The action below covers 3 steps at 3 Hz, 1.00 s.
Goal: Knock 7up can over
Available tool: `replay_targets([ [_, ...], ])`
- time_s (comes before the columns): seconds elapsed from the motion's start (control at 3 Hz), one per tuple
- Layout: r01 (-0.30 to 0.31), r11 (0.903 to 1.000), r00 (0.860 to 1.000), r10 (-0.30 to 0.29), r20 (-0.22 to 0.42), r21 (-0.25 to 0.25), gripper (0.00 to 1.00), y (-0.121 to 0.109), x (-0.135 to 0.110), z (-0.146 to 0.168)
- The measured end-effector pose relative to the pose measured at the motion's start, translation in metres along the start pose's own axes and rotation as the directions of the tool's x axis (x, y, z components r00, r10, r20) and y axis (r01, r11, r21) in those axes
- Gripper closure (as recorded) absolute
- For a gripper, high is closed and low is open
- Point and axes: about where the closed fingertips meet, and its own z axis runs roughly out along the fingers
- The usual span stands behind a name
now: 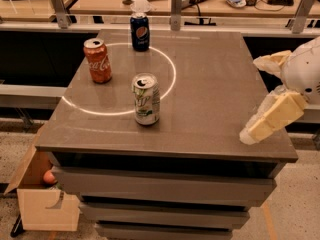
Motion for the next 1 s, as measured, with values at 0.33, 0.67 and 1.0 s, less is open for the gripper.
replay_targets([
  [0.33, 0.046, 0.9989, 0.989, -0.046, 0.143, 0.006, 0.00, 0.010, -0.038, 0.035],
  [0.67, 0.046, 0.9989, 0.989, -0.046, 0.144, 0.006, 0.00, 0.010, -0.038, 0.035],
  [1.0, 0.021, 0.9993, 0.980, -0.026, 0.195, 0.030, 0.00, 0.010, -0.045, 0.051],
])
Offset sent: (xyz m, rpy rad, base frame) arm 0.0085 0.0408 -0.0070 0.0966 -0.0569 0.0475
